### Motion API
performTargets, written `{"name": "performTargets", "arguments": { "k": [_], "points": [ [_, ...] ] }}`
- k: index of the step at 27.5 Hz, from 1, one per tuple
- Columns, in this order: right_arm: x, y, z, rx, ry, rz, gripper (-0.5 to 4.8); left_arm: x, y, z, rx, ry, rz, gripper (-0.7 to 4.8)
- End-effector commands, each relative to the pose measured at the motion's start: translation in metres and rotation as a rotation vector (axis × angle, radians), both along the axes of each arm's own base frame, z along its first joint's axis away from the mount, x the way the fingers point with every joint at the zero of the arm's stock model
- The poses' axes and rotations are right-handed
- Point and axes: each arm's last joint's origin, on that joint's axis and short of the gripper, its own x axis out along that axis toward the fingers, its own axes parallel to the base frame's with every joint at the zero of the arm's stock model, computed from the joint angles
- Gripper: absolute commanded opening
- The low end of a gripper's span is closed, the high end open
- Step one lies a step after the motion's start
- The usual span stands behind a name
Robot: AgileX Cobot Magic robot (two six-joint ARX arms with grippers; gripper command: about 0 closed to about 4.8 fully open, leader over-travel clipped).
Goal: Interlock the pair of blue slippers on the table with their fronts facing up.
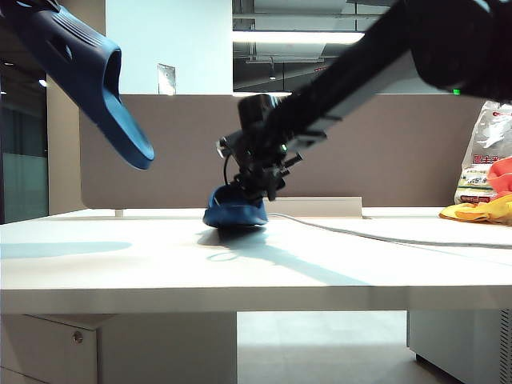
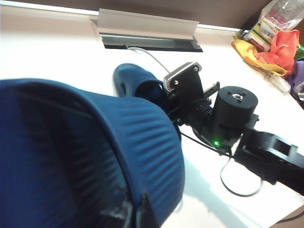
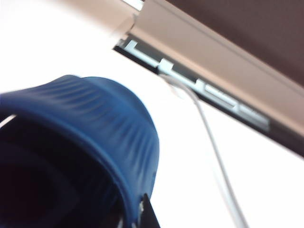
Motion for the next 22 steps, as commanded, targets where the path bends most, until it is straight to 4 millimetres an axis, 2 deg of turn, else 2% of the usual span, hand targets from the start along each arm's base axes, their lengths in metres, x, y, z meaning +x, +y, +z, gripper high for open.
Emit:
{"name": "performTargets", "arguments": {
  "k": [1, 5, 10, 14, 17, 22],
  "points": [
    [-0.015, 0.008, 0.023, 0.084, 0.057, -0.045, -0.01, 0.001, 0.0, 0.005, 0.008, -0.046, -0.008, -0.06],
    [-0.031, 0.017, 0.032, 0.103, 0.142, -0.064, -0.01, 0.002, 0.0, 0.006, 0.005, -0.058, -0.005, -0.06],
    [-0.049, 0.024, 0.024, 0.051, 0.293, -0.083, -0.01, 0.002, 0.0, 0.006, -0.005, -0.054, -0.001, -0.06],
    [-0.056, 0.029, 0.021, 0.027, 0.328, -0.076, -0.01, 0.002, 0.0, 0.006, -0.01, -0.047, 0.001, -0.06],
    [-0.057, 0.028, 0.034, 0.057, 0.292, -0.076, -0.01, 0.001, 0.0, 0.005, -0.012, -0.033, 0.001, -0.06],
    [-0.056, 0.02, 0.068, 0.173, 0.2, -0.119, -0.01, 0.0, 0.0, 0.004, -0.021, -0.016, 0.006, -0.06]
  ]
}}
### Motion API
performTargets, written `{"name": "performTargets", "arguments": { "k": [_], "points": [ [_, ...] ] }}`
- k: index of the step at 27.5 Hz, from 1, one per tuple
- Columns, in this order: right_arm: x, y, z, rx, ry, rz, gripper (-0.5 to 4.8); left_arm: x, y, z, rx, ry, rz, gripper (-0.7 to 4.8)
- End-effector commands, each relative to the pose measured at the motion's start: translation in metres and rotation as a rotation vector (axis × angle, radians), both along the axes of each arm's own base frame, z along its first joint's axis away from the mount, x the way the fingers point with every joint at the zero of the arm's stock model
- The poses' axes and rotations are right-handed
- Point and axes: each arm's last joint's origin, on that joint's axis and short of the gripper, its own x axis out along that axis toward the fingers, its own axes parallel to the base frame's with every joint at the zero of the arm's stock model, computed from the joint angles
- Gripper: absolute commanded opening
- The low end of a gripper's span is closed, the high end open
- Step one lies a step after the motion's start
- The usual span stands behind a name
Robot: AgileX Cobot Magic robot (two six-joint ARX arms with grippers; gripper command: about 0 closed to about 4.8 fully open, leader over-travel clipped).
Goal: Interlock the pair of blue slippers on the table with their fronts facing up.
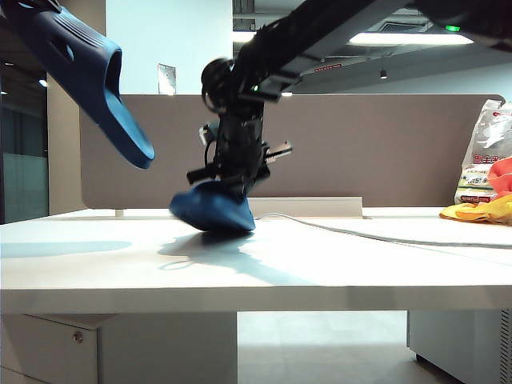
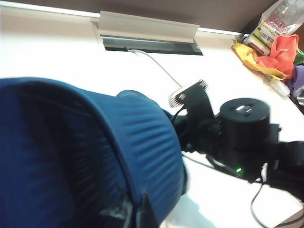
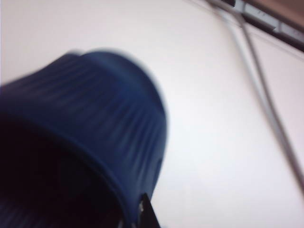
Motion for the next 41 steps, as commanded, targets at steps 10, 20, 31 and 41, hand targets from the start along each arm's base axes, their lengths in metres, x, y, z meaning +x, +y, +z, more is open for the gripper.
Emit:
{"name": "performTargets", "arguments": {
  "k": [10, 20, 31, 41],
  "points": [
    [0.006, -0.031, 0.065, 0.315, -0.114, -0.125, -0.01, 0.0, -0.001, 0.008, -0.08, -0.014, 0.028, -0.06],
    [0.008, -0.028, 0.075, 0.651, -0.088, -0.148, -0.01, 0.005, -0.029, 0.013, -0.092, -0.058, -0.016, -0.06],
    [0.007, -0.032, 0.1, 0.803, -0.157, -0.119, -0.01, 0.009, -0.042, 0.016, -0.054, -0.105, 0.047, -0.06],
    [0.006, -0.031, 0.105, 0.847, -0.159, -0.101, -0.01, 0.018, -0.06, 0.012, -0.044, -0.12, 0.024, -0.06]
  ]
}}
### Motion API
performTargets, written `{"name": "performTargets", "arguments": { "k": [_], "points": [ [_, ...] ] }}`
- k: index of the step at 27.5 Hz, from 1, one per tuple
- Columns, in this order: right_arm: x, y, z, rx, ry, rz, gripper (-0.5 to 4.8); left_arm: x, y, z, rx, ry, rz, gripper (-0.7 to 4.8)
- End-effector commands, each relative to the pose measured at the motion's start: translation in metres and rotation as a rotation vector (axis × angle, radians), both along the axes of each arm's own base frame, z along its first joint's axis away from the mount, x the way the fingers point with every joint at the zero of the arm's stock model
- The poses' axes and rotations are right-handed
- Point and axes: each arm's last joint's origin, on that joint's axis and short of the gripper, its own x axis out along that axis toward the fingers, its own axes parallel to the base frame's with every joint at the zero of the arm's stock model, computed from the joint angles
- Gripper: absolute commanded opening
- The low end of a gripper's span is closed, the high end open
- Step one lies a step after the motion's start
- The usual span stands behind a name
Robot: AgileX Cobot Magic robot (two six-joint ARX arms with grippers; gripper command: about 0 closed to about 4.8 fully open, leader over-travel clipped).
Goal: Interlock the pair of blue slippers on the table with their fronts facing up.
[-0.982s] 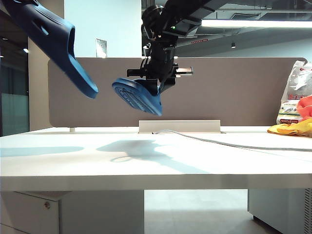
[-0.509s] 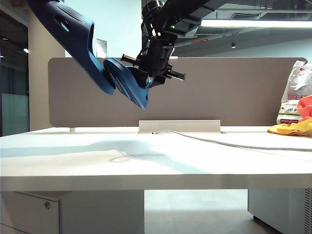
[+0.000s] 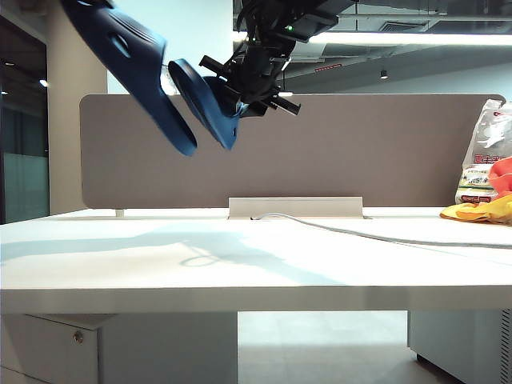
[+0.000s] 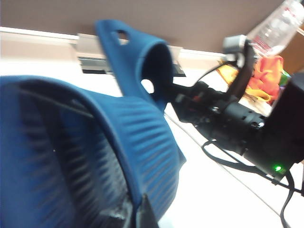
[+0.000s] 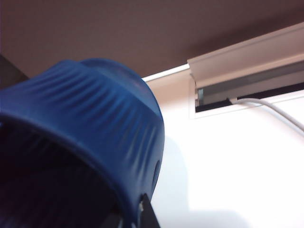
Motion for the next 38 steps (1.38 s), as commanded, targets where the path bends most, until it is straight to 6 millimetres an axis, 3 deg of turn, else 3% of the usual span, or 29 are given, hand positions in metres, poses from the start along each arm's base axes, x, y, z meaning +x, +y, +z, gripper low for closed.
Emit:
{"name": "performTargets", "arguments": {
  "k": [1, 7, 17, 24, 31, 38],
  "points": [
    [-0.002, 0.0, 0.009, 0.032, -0.028, 0.003, -0.02, 0.0, -0.005, 0.006, 0.004, -0.056, 0.006, -0.06],
    [-0.002, 0.0, 0.01, 0.041, -0.034, 0.001, -0.02, 0.0, -0.012, 0.007, 0.026, -0.076, 0.031, -0.06],
    [-0.002, 0.001, 0.013, 0.214, -0.002, -0.047, -0.02, -0.001, -0.033, 0.007, 0.067, -0.122, 0.055, -0.06],
    [-0.002, 0.001, 0.011, 0.206, 0.009, -0.046, -0.02, -0.001, -0.038, 0.007, 0.072, -0.13, 0.051, -0.06],
    [0.004, -0.017, -0.002, -0.088, 0.044, -0.085, -0.01, -0.004, -0.032, 0.006, 0.18, -0.141, 0.114, -0.06],
    [0.007, -0.034, -0.025, -0.4, 0.161, -0.07, -0.02, -0.009, -0.02, 0.013, 0.179, -0.161, 0.149, -0.06]
  ]
}}
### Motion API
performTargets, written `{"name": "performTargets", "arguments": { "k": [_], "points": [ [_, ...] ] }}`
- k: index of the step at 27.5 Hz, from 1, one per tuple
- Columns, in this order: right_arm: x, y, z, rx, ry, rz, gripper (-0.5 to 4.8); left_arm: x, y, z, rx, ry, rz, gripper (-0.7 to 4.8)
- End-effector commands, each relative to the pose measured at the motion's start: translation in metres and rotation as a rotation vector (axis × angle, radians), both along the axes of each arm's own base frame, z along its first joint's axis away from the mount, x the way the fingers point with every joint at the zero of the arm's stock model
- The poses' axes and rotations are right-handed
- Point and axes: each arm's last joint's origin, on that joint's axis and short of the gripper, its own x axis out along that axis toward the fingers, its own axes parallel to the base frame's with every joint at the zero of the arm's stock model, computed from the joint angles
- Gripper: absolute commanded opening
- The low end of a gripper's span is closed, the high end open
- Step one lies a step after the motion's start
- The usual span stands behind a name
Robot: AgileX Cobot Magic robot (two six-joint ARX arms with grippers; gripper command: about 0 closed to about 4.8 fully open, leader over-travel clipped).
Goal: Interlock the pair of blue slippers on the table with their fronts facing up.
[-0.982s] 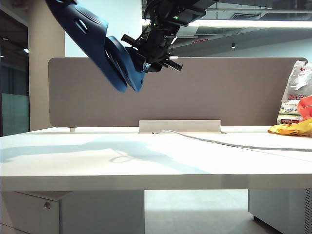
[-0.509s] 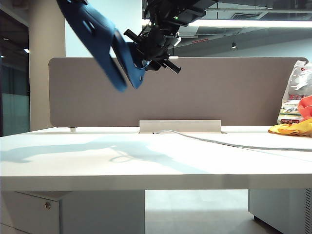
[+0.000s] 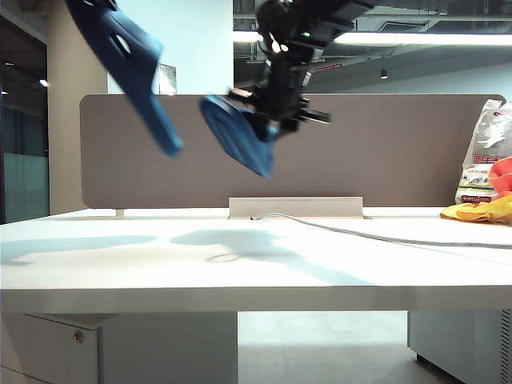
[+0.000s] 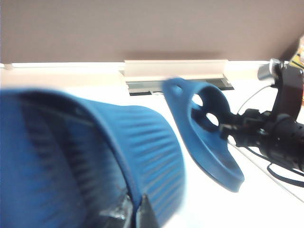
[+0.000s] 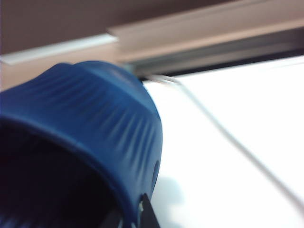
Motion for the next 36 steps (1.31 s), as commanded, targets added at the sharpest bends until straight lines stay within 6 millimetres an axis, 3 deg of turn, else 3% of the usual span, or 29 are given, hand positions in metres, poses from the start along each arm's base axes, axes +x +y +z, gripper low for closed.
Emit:
{"name": "performTargets", "arguments": {
  "k": [1, 5, 15, 22, 31, 36],
  "points": [
    [-0.005, 0.001, -0.006, -0.163, 0.049, 0.033, -0.01, -0.004, 0.003, 0.009, -0.003, -0.055, 0.0, -0.06],
    [-0.008, 0.004, -0.023, -0.23, 0.132, 0.052, -0.01, -0.005, 0.003, 0.012, -0.011, -0.072, -0.001, -0.06],
    [-0.014, 0.024, -0.056, -0.193, 0.245, 0.041, -0.01, -0.007, 0.004, 0.011, -0.008, -0.056, -0.002, -0.06],
    [-0.02, 0.041, -0.066, -0.156, 0.27, 0.127, 0.03, -0.007, 0.004, 0.01, -0.002, -0.051, -0.003, -0.06],
    [-0.026, 0.059, -0.076, -0.055, 0.313, 0.295, 1.25, -0.008, 0.004, 0.011, -0.002, -0.051, -0.003, -0.06],
    [-0.03, 0.067, -0.073, -0.033, 0.304, 0.411, 2.18, -0.009, 0.004, 0.011, 0.009, -0.057, -0.006, -0.06]
  ]
}}
